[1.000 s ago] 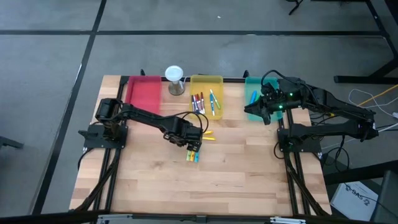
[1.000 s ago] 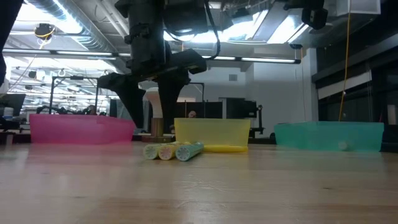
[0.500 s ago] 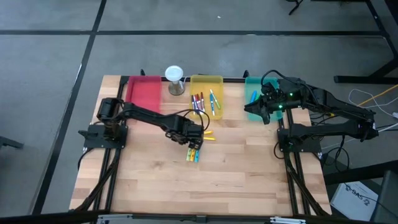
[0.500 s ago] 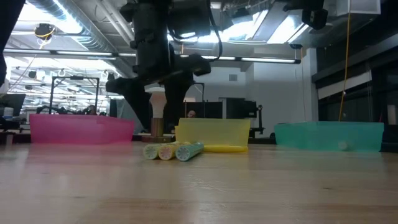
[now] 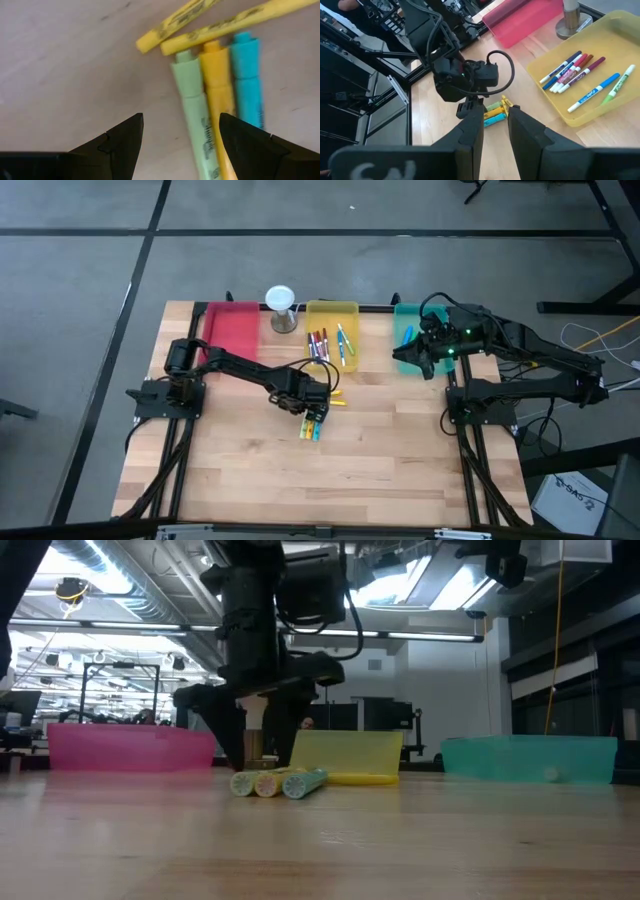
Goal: Pick & Place Markers
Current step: Put the light green highlighter into the blue bin
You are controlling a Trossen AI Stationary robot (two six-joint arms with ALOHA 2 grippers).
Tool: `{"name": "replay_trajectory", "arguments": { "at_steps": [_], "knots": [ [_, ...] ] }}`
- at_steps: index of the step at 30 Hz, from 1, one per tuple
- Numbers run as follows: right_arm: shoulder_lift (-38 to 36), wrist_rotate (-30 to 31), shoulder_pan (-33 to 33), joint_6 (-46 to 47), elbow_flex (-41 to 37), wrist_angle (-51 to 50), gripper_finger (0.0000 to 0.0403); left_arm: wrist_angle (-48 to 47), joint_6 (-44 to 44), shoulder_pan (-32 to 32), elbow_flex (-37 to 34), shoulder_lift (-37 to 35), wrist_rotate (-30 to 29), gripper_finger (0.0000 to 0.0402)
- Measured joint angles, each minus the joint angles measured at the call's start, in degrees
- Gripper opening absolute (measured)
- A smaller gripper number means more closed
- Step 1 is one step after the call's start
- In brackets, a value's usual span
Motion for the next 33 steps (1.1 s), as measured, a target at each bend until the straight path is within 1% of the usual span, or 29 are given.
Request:
{"name": "replay_trajectory", "arguments": {
  "at_steps": [3,22,27,33],
  "knots": [
    [0.0,0.0,0.0,-0.2,0.0,0.0,0.0088,-0.5,-0.1,0.0,0.1,0.0,-1.5,0.0253],
    [0.0,0.0,0.0,0.0,0.0,0.0,0.0088,-0.6,0.3,0.6,0.1,0.0,-3.3,0.0253],
    [0.0,0.0,0.0,0.3,0.0,0.0,0.0088,-0.2,0.3,1.2,0.0,1.9,-1.9,0.0253],
    [0.0,0.0,0.0,0.3,0.0,0.2,0.0088,-0.1,0.3,0.8,0.3,3.1,-1.6,0.0253]
  ]
}}
